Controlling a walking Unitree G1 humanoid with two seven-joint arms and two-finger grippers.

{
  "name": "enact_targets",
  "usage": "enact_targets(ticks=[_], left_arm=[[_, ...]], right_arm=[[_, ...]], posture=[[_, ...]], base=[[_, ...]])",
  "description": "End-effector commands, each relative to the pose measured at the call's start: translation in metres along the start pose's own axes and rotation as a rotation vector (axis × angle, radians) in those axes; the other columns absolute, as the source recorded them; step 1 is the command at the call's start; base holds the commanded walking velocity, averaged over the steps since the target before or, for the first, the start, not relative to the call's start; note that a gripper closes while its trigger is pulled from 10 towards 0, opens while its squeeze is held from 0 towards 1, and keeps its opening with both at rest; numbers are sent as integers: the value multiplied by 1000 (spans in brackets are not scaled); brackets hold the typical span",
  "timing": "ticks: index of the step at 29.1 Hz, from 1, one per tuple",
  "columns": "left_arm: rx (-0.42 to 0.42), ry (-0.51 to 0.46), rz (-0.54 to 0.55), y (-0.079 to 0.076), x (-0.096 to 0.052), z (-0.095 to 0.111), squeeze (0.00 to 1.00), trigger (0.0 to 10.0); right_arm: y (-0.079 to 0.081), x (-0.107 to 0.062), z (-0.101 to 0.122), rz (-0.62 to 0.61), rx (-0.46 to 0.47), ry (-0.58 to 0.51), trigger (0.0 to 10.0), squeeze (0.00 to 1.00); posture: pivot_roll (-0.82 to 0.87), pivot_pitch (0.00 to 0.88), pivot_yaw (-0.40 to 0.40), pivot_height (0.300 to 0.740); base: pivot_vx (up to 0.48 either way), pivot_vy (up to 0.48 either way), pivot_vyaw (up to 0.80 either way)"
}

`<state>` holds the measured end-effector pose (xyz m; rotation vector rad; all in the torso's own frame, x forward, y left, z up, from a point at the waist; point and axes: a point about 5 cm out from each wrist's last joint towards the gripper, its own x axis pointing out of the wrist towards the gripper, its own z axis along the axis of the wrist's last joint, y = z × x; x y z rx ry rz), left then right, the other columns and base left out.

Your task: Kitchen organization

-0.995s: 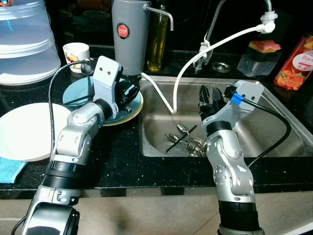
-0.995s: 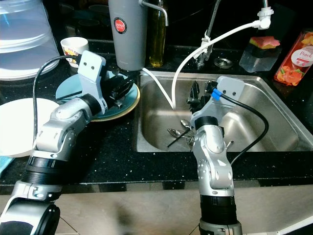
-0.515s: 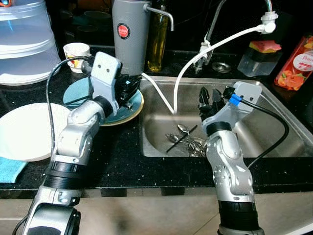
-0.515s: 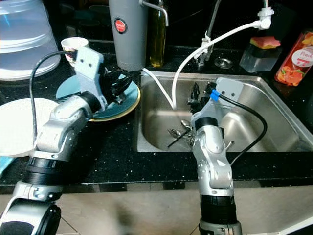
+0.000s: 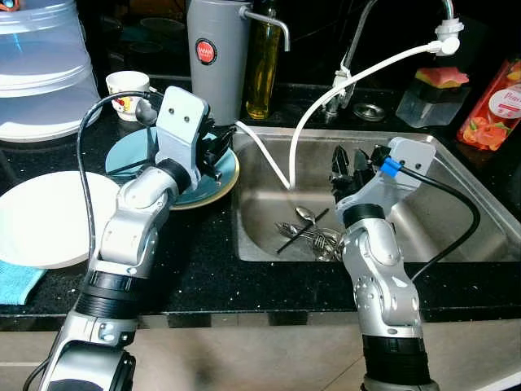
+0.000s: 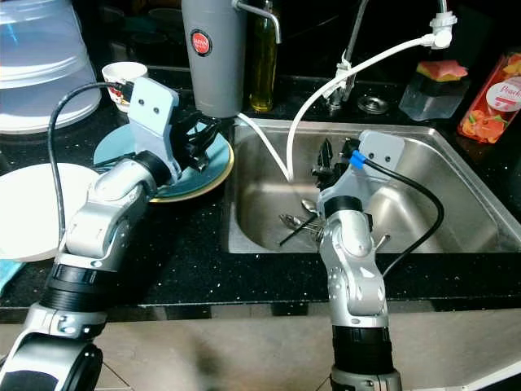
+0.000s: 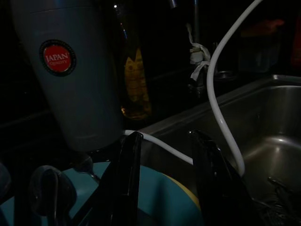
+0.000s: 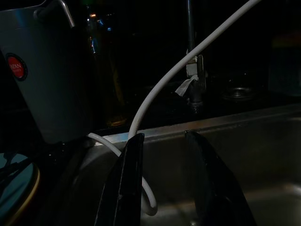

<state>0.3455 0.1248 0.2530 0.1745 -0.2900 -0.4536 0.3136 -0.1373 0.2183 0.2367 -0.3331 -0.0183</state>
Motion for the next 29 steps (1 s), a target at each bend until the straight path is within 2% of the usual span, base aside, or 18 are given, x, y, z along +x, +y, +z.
enact_targets(ticks=[1,8,29], left_arm=[[10,-10,-7,-5,-1,0,0,10000],[-26,8,19,1,2,1,0,10000],[-62,13,31,3,6,2,0,10000]], right_arm=[[-2,-1,2,-8,-5,-3,10000,0],[0,-4,0,-12,2,4,10000,0],[1,-3,-2,-8,12,16,10000,0]], posture=[[226,0,-42,740],[220,0,-40,740],[228,0,-50,740]], base=[[0,0,0],[0,0,0],[0,0,0]])
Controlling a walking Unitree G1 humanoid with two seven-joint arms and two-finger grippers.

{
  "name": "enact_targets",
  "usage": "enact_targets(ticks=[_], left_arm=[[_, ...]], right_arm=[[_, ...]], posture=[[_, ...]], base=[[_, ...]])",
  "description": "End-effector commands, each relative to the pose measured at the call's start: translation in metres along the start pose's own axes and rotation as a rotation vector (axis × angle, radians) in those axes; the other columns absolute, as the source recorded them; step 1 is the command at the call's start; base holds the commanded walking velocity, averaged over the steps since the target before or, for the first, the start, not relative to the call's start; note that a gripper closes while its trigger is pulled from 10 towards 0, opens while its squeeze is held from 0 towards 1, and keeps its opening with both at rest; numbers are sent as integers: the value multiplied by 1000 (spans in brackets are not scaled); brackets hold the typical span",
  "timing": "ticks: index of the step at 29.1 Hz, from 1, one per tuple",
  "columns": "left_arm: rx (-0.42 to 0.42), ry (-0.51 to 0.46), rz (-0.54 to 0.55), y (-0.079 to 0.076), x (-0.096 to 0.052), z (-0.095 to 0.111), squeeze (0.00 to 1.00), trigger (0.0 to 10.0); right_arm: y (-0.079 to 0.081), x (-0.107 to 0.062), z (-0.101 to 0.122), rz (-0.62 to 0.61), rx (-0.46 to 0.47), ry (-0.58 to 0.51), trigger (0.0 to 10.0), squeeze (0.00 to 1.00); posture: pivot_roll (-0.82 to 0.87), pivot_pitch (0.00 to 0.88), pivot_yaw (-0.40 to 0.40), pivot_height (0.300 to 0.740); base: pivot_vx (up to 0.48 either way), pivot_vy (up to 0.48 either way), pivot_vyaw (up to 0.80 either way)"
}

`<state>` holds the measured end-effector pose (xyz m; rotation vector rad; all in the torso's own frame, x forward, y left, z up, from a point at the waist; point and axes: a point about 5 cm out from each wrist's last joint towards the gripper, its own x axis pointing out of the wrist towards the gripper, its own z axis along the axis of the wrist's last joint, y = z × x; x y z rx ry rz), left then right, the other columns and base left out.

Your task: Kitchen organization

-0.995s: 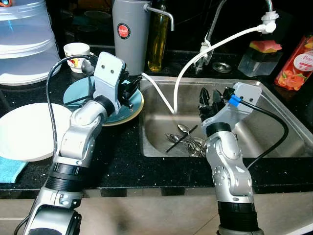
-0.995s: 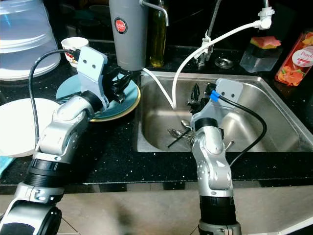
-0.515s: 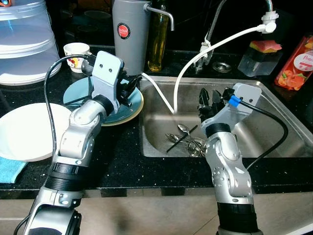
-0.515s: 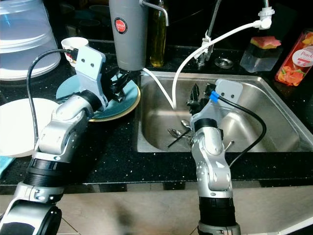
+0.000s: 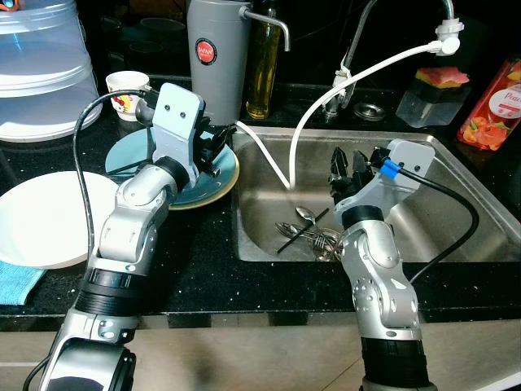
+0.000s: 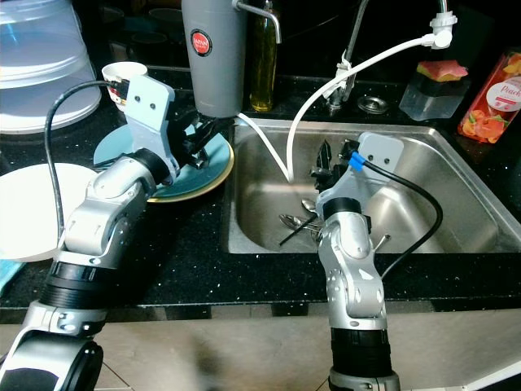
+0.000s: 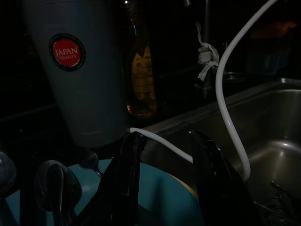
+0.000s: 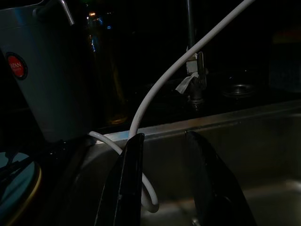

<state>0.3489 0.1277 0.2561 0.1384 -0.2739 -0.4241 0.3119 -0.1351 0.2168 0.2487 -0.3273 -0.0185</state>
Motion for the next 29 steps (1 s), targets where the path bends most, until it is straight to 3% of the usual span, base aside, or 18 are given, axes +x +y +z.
enact_targets(ticks=[1,11,18,29], left_arm=[[-28,2,-1,-2,3,1,0,10000],[-2,23,2,-1,3,-1,0,10000],[-53,12,24,2,4,1,0,10000],[-50,15,29,2,5,1,0,10000]], right_arm=[[0,-2,-2,-6,1,13,10000,0],[0,-1,-2,0,2,16,10000,0],[0,-1,-2,0,0,18,10000,0],[0,0,-2,6,-2,15,10000,0]], posture=[[228,0,-50,740],[227,0,-54,740],[225,0,-56,740],[223,0,-57,740]], base=[[0,0,0],[0,-79,0],[0,-133,0],[0,0,0]])
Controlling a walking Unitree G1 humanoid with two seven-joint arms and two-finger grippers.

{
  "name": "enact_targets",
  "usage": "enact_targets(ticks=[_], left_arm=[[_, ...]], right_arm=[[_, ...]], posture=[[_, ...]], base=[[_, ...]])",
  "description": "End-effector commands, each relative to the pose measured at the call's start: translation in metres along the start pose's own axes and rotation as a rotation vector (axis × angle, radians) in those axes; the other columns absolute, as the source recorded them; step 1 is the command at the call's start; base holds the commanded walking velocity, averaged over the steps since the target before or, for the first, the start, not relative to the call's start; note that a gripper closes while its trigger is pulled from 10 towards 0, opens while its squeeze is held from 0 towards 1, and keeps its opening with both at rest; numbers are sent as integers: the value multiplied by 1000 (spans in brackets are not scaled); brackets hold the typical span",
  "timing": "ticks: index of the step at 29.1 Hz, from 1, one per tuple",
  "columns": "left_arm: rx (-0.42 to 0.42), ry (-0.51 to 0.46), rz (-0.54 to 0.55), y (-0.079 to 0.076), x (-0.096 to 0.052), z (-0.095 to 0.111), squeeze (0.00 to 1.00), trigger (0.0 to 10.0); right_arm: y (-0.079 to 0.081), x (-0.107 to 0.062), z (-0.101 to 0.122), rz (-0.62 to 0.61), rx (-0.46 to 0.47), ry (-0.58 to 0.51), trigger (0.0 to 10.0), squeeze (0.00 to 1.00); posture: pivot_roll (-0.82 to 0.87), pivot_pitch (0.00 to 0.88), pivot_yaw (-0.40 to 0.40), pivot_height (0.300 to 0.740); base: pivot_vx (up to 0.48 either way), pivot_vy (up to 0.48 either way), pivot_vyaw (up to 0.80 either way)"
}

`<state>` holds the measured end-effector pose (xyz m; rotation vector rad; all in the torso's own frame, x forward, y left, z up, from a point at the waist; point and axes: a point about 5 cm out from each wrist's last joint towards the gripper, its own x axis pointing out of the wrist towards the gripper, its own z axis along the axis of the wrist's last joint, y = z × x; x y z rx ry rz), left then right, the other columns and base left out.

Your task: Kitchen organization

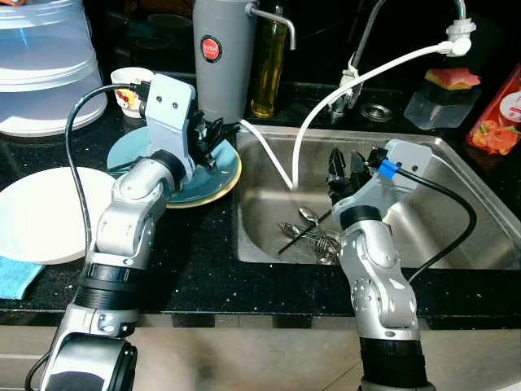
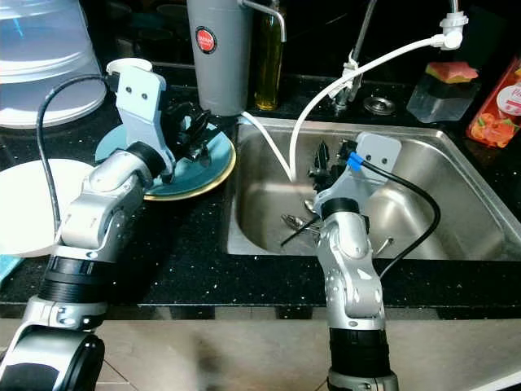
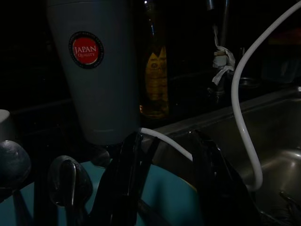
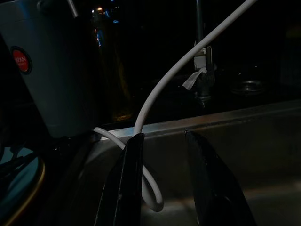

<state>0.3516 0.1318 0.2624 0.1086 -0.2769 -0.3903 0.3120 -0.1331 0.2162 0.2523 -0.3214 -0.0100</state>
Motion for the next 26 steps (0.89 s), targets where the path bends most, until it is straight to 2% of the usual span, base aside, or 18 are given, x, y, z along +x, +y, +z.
enact_targets(ticks=[1,26], left_arm=[[-26,21,-8,-4,3,-4,0,10000],[-22,27,-12,-4,3,-5,0,10000]], right_arm=[[-1,0,-1,-1,-6,8,10000,0],[-1,0,-1,-1,-5,9,10000,0]], posture=[[223,0,-57,740],[223,0,-57,740]], base=[[0,0,0],[0,0,0]])
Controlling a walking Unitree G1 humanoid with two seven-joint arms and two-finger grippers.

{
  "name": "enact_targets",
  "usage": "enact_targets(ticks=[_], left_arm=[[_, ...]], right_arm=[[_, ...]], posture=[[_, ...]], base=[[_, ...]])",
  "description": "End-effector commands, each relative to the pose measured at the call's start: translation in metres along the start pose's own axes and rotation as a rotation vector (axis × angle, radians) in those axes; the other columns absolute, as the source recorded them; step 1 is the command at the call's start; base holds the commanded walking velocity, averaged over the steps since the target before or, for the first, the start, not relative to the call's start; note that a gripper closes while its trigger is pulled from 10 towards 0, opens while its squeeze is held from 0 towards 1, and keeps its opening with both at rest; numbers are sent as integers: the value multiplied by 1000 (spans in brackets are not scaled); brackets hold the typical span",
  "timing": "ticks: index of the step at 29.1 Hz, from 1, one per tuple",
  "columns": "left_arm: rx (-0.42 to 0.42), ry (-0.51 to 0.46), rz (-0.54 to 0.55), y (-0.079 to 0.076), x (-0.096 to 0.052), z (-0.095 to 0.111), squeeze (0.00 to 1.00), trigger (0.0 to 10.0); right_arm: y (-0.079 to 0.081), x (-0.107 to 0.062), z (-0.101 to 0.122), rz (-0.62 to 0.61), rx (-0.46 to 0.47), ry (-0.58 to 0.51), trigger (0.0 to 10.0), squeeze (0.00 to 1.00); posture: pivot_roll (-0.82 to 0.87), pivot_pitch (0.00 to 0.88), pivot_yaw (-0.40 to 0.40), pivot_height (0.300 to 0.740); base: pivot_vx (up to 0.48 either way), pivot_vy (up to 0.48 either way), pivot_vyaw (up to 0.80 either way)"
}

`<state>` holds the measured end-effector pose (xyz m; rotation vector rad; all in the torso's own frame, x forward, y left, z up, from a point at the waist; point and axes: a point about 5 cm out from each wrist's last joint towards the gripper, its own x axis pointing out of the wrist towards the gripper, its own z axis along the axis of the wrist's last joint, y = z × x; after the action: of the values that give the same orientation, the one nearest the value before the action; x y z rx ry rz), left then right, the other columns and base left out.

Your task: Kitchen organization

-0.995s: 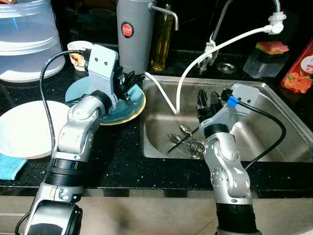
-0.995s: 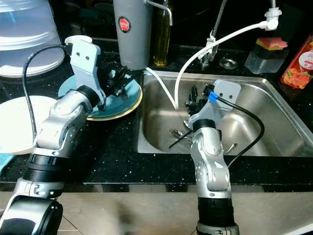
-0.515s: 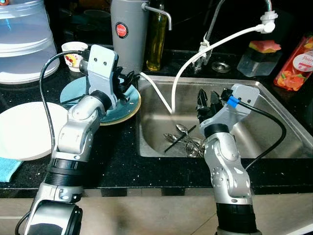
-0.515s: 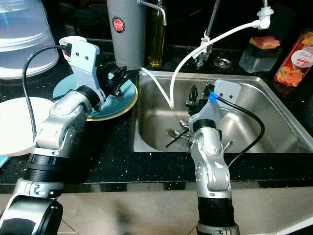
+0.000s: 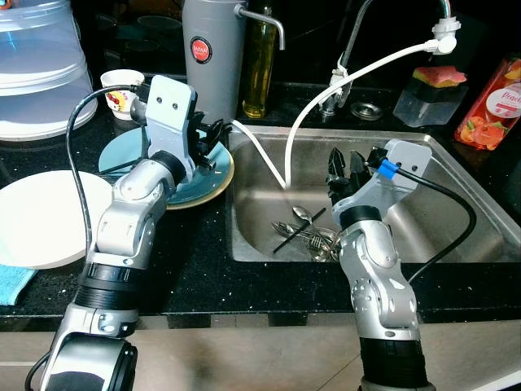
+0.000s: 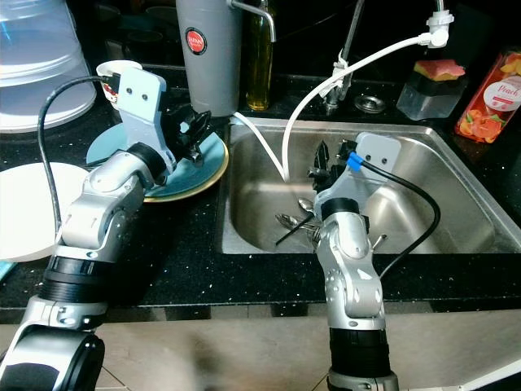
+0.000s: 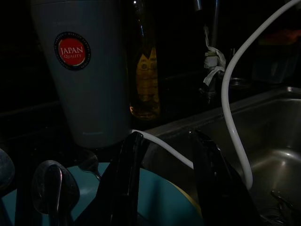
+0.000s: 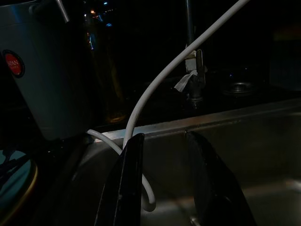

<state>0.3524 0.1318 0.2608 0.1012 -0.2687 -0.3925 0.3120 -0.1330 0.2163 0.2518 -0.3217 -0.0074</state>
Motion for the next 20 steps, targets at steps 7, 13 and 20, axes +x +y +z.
enact_targets(ticks=[7,13,20], left_arm=[[-12,24,-11,-4,3,-4,0,10000],[7,47,-9,-4,3,-7,0,10000],[25,67,-17,-5,3,-10,0,10000]], right_arm=[[-1,0,-1,-4,-5,9,10000,0],[-1,0,-1,-5,-4,9,10000,0],[-1,1,-1,-6,-5,6,10000,0]], posture=[[223,0,-57,740],[225,0,-55,740],[224,0,-56,740]], base=[[0,0,0],[0,0,0],[0,0,0]])
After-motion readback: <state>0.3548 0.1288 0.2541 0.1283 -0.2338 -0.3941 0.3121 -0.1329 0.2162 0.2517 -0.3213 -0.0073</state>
